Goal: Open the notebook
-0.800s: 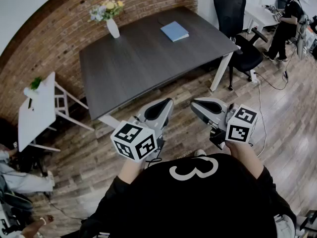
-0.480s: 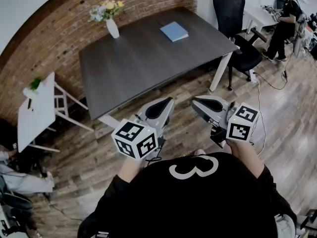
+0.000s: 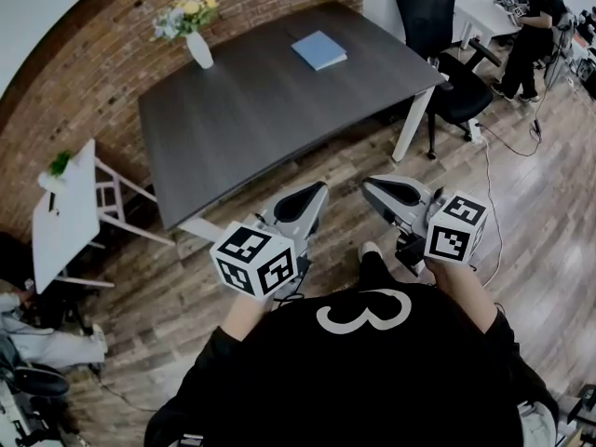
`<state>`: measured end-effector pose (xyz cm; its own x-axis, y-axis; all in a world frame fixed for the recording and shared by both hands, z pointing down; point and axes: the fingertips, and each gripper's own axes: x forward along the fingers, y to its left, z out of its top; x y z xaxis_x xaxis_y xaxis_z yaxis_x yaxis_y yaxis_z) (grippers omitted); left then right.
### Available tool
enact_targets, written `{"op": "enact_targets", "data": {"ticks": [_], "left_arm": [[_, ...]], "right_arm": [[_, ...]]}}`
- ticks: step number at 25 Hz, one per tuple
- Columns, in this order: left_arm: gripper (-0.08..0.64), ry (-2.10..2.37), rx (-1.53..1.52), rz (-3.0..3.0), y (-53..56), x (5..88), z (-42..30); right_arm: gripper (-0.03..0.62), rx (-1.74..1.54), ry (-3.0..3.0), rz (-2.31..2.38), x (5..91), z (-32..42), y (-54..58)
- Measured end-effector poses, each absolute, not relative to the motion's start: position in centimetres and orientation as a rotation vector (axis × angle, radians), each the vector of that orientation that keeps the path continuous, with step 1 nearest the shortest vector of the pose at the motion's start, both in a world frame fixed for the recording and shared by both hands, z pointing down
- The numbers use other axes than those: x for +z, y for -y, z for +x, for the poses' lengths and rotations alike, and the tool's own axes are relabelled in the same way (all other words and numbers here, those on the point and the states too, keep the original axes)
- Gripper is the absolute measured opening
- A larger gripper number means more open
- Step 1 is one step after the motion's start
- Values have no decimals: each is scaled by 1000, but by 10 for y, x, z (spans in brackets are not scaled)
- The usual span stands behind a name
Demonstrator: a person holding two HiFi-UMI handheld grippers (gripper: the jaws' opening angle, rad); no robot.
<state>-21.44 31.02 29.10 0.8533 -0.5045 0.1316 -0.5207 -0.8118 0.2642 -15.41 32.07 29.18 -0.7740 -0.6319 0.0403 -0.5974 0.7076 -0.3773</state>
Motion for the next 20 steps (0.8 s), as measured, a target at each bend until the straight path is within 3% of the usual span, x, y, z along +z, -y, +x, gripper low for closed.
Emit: {"op": "enact_targets", "data": {"ticks": [9,20], "left_arm": [[14,824,141,2700,-252,300,-181],[14,870,187,2601,-126,316,-91]], "right_arm": [[2,-643,-2803,-979,303,-121,-257],[2,-754,-2811,-927,315,-28,-129]]}}
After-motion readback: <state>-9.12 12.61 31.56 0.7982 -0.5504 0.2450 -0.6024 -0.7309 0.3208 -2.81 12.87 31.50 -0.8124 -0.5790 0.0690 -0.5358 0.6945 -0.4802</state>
